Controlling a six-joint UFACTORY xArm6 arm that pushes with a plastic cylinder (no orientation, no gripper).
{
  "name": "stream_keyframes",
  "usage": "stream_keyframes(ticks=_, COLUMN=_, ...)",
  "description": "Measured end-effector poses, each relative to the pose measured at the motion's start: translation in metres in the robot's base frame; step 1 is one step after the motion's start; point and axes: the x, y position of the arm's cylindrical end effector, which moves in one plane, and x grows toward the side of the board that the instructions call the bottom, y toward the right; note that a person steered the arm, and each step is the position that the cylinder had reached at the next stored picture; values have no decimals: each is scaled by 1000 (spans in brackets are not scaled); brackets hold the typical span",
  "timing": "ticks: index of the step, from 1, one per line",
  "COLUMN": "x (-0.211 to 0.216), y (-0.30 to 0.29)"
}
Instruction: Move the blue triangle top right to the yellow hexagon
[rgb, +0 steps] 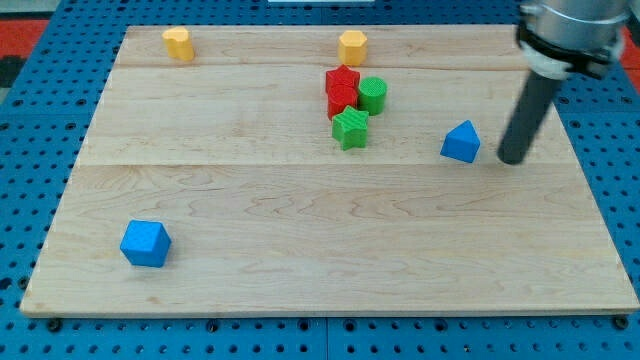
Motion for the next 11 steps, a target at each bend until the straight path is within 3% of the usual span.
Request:
stream_keyframes(ticks=1, x=14, y=-27)
stream_keyframes(ticks=3, x=-90, y=-59)
stream_keyframes(ticks=4, x=-76, y=-42)
stream_keyframes(ticks=7, x=-91, y=-135)
stream_keyframes(ticks=9, x=-169, y=-124)
stream_keyframes(ticks=11, x=-198, y=-75)
